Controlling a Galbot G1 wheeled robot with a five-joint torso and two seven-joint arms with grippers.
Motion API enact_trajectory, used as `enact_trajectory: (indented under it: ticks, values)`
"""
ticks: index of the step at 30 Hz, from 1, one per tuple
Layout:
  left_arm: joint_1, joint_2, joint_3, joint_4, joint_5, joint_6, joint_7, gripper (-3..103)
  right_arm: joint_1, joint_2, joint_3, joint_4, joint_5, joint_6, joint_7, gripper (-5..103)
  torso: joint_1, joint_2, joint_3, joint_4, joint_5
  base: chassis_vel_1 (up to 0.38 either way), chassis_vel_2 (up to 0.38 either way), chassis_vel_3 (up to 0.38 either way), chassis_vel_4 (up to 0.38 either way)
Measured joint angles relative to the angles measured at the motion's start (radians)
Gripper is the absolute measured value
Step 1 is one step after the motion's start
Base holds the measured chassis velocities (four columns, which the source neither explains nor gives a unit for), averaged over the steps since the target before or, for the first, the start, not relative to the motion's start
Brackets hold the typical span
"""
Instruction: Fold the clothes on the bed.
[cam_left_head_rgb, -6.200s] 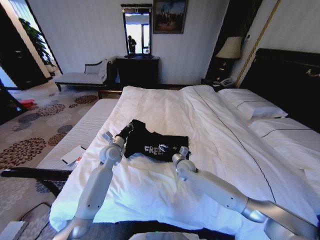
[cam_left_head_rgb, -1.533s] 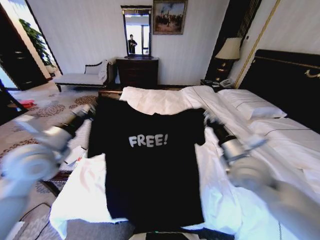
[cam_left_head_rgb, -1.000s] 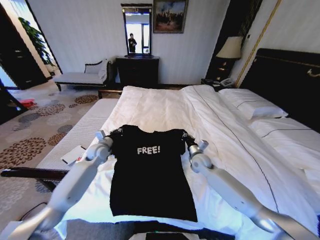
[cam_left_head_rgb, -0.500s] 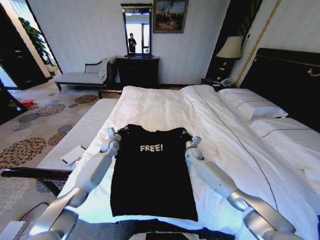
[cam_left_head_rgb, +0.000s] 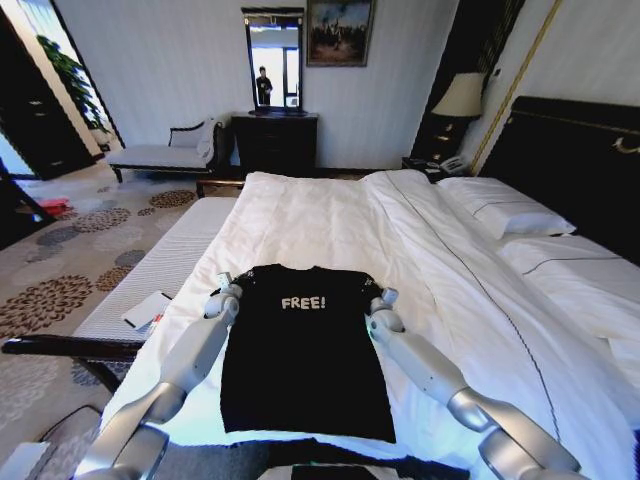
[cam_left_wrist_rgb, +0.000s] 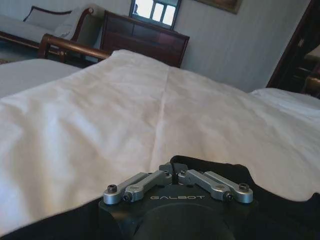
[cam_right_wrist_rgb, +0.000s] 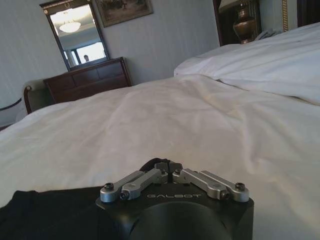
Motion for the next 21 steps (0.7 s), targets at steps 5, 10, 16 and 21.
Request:
enact_trajectory:
  ticks: [5, 10, 16, 21]
  values:
    - [0.005, 0.016, -0.004, -0.034, -0.025, -0.002, -0.016, 0, 0.014, 0.012, 0.012, 0.003, -0.001, 0.022, 0.004, 0, 0.0, 0.0, 0.0, 0.0002, 0.0, 0.0, 0.0, 0.0, 0.0]
    - [0.005, 0.031, -0.004, -0.062, -0.044, -0.003, -0.037, -2, 0.026, 0.008, 0.027, 0.016, -0.001, 0.025, 0.022, 0, 0.0, 0.0, 0.0, 0.0002, 0.0002, 0.0, 0.0, 0.0, 0.0]
    - [0.028, 0.058, -0.032, -0.11, -0.061, 0.0, -0.071, 17, 0.012, -0.033, 0.066, 0.083, -0.008, 0.035, 0.028, 16, 0.0, 0.0, 0.0, -0.0002, 0.0003, 0.0, 0.0, 0.0, 0.0]
    - [0.063, 0.093, -0.076, -0.153, -0.075, 0.002, -0.084, 33, -0.011, -0.091, 0.089, 0.146, -0.023, 0.039, 0.029, 32, 0.0, 0.0, 0.0, -0.0002, 0.0, 0.0, 0.0, 0.0, 0.0]
